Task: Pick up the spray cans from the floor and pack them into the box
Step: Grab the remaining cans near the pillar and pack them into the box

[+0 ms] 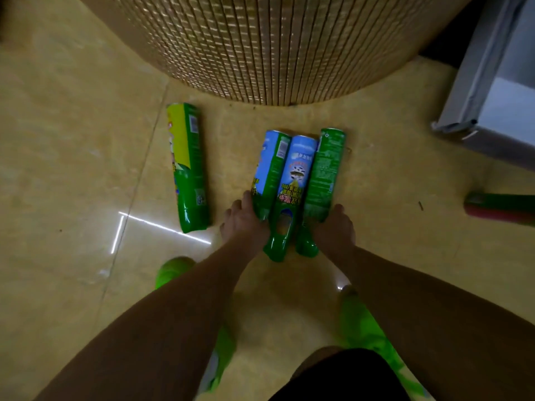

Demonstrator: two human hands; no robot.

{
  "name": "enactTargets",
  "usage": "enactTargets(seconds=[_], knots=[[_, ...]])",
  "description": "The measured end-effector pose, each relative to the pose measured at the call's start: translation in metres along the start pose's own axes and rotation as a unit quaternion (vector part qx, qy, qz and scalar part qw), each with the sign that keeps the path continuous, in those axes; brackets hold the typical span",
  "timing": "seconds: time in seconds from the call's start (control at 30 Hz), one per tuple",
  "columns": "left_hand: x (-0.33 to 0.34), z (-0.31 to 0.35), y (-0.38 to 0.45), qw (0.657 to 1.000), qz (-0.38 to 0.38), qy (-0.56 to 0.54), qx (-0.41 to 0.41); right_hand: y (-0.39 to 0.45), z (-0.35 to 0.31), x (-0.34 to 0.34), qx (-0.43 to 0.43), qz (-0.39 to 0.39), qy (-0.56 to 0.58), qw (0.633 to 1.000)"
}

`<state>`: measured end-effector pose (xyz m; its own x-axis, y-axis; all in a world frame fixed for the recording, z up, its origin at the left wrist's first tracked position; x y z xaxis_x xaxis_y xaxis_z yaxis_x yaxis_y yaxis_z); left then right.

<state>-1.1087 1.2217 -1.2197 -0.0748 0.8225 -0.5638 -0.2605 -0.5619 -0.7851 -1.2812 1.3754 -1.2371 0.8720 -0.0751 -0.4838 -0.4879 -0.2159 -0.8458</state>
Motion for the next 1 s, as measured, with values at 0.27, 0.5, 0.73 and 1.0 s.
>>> enactTargets(seconds=[0.27, 0.5, 0.73, 1.0], knots=[[0.014, -0.013, 0.033, 0.996, -0.012, -0.077, -0.052, 0.016, 0.005, 0.016, -0.002, 0.045, 0.119, 0.992], [-0.016, 0.011, -0.005, 0.996, -0.042, -0.066, -0.053, -0.030, -0.002, -0.014, 0.016, 0.054, 0.122, 0.991], [-0.061, 0.028, -0.095, 0.972, -0.082, -0.190, -0.112, -0.119, 0.000, -0.058, 0.082, 0.024, 0.152, 0.985], [-0.157, 0.082, -0.220, 0.974, -0.065, -0.201, -0.083, -0.245, -0.023, -0.146, 0.063, 0.033, 0.174, 0.982]])
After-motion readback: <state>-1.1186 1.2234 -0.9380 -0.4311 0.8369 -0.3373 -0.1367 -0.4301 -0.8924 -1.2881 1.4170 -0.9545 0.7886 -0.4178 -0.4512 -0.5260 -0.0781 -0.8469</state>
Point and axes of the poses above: each hand's wrist, its own y-axis towards the middle knuckle, its own x-axis out of the palm, z = x × y, the point moved 10 cm from there along y, towards the middle knuckle, and after that the axes turned 7 degrees about -z, right-handed, at the moved point
